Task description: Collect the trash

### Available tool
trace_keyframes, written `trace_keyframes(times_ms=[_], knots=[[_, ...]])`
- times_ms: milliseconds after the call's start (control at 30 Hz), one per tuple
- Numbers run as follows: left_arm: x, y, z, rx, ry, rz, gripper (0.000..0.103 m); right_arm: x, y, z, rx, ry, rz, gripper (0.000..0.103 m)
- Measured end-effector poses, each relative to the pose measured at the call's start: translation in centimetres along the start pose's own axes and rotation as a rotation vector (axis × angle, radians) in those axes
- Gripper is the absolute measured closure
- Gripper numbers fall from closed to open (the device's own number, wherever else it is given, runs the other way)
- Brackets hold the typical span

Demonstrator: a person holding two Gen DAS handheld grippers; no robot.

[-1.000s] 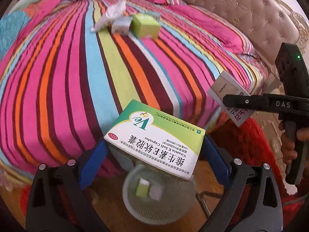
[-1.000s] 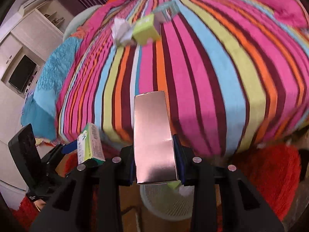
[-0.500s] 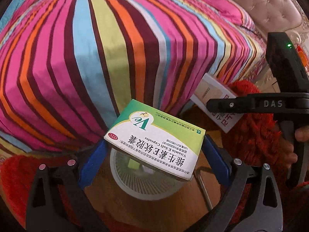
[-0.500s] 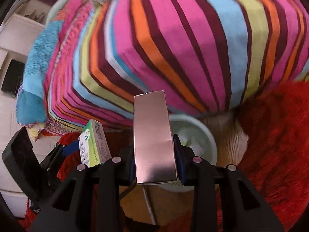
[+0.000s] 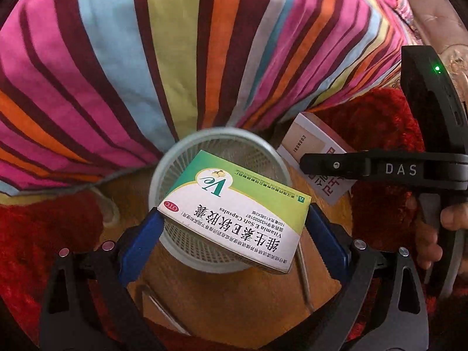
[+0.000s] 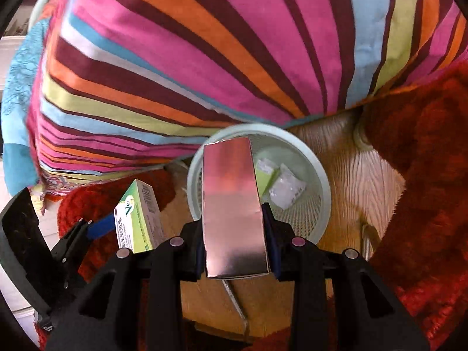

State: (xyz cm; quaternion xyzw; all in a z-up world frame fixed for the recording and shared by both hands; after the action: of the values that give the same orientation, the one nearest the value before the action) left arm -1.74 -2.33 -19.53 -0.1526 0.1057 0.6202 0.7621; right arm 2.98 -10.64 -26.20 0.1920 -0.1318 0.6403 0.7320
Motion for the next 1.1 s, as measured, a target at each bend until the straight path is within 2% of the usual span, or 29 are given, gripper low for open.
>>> trace_keyframes(times_ms=[233, 467, 600, 700, 800, 1000, 1100], knots=[[1.7, 0.2, -3.2, 0.125, 0.005, 0.061, 0.009, -0.6, -0.3, -2.3, 0.084, 0.029, -0.035, 0.071], [1.8, 0.5, -4.9, 0.201, -0.004, 0.059, 0.009, -0.6, -0.3, -4.5, 0.143, 0.062, -0.027, 0.071], [2.1, 0.7, -5.8, 0.245, -0.023, 0.093, 0.008, -0.6, -0.3, -5.2, 0.167, 0.067, -0.032, 0.069], [2.5, 0.6, -5.8, 0.241, -0.036, 0.12, 0.007, -0.8, -0.5, -5.3, 0.158, 0.084, -0.041, 0.028], [2.7, 0.5, -5.5, 0.222, -0.04, 0.135, 0.007, -0.9, -0.7, -5.2, 0.147, 0.087, -0.056, 0.028], [2.3, 0.5, -5.8, 0.234, -0.058, 0.12, 0.007, -1.0, -0.7, -5.1, 0.149, 0.083, -0.06, 0.028], [2.2, 0.5, -5.9, 0.237, -0.056, 0.118, 0.007, -0.5, -0.6, -4.8, 0.15, 0.028, -0.051, 0.028]])
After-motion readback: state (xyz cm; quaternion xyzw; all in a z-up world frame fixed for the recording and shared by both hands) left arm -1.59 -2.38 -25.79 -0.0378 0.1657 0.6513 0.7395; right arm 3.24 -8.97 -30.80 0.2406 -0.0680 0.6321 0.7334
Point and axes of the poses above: each gripper's, at about its wrist camera, not at the fingertips, and z roughly against the way its jaws point, x to its left, y to its underside, the point moved 3 cm from there along -z, roughly the way its jaws point, and after that the axes turned 3 degrees about y, right-handed, at the moved point
